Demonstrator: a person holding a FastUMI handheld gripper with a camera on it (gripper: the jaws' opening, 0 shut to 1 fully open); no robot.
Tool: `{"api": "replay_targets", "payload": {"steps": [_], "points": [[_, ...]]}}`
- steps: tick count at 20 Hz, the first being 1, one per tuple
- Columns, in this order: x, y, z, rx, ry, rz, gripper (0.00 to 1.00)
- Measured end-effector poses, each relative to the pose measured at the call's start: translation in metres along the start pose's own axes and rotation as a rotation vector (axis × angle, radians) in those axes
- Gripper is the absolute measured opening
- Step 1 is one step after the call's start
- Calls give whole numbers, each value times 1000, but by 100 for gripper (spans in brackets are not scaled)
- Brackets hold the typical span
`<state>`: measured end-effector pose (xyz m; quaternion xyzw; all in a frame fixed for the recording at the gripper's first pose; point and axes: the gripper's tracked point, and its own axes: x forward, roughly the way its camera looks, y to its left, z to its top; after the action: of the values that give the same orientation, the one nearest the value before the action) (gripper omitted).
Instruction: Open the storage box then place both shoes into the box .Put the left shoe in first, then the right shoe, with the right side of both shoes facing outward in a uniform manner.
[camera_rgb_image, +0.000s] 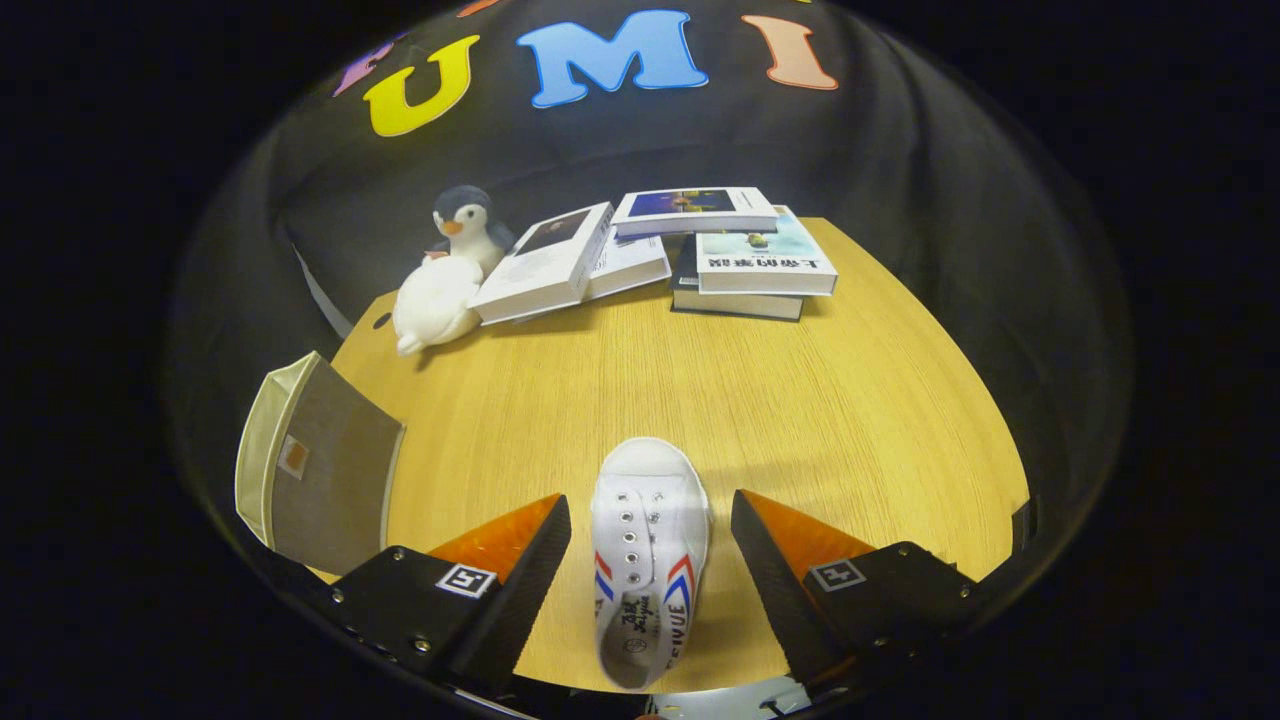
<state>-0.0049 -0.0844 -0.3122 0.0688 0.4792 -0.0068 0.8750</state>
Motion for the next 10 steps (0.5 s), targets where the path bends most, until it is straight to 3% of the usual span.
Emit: {"api": "replay_targets", "payload": {"steps": [10], "points": [[32, -36, -52, -60, 148, -63, 98]]}}
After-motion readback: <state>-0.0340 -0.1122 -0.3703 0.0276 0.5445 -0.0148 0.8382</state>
